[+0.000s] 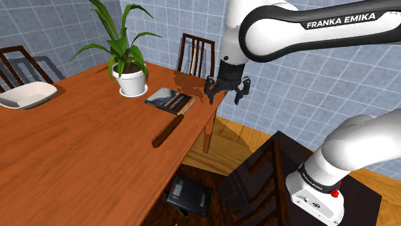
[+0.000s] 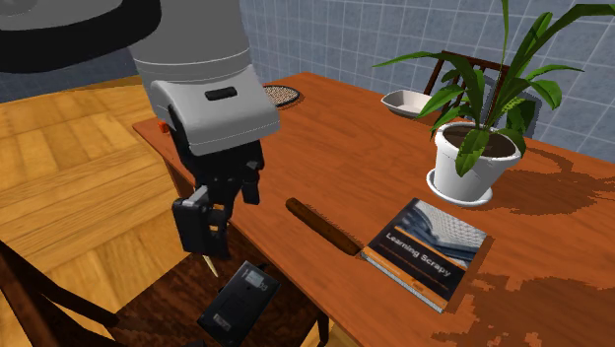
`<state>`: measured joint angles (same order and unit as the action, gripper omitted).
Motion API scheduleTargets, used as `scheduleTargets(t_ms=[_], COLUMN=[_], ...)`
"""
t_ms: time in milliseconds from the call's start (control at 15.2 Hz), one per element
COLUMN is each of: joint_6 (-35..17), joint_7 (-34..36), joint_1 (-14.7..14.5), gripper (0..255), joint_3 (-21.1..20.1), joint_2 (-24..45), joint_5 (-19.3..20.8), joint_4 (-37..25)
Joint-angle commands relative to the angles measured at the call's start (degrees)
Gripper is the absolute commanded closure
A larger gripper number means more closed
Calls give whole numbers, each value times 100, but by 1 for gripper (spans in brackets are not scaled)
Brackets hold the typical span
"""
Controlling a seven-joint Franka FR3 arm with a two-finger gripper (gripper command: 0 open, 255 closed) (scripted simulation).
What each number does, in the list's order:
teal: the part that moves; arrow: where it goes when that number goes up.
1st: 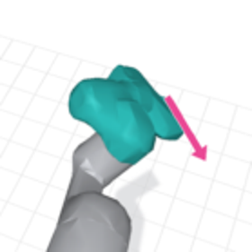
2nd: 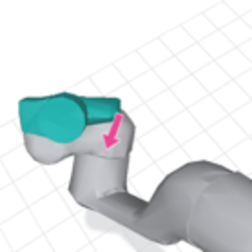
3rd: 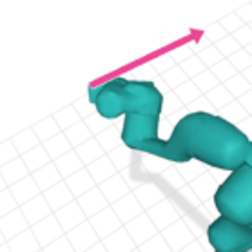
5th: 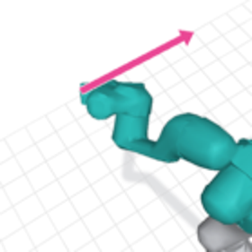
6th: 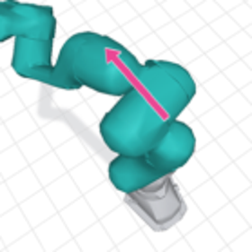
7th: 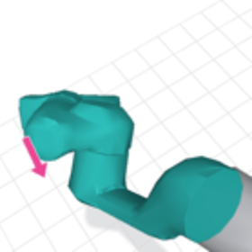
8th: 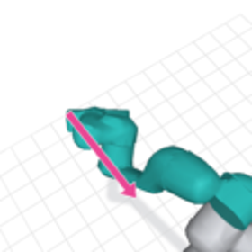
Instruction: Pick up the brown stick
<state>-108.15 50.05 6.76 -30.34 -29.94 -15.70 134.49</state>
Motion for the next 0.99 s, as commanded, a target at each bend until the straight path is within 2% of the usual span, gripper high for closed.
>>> scheduleTargets(t_ms=[0, 330, 594, 726, 924], joint_6=[-301, -946, -1314, -1399, -1408], joint_7=[528, 1949, 3336, 4069, 5029], joint_1=[142, 562, 785, 717, 369], gripper=[0, 0, 0, 0, 0], joint_3=[-332, -1144, -1639, -1696, -1501], joint_2=[409, 1634, 2871, 3547, 4487], joint_5=[47, 566, 1496, 2084, 2858], joint_4=[-129, -635, -1192, -1531, -2112])
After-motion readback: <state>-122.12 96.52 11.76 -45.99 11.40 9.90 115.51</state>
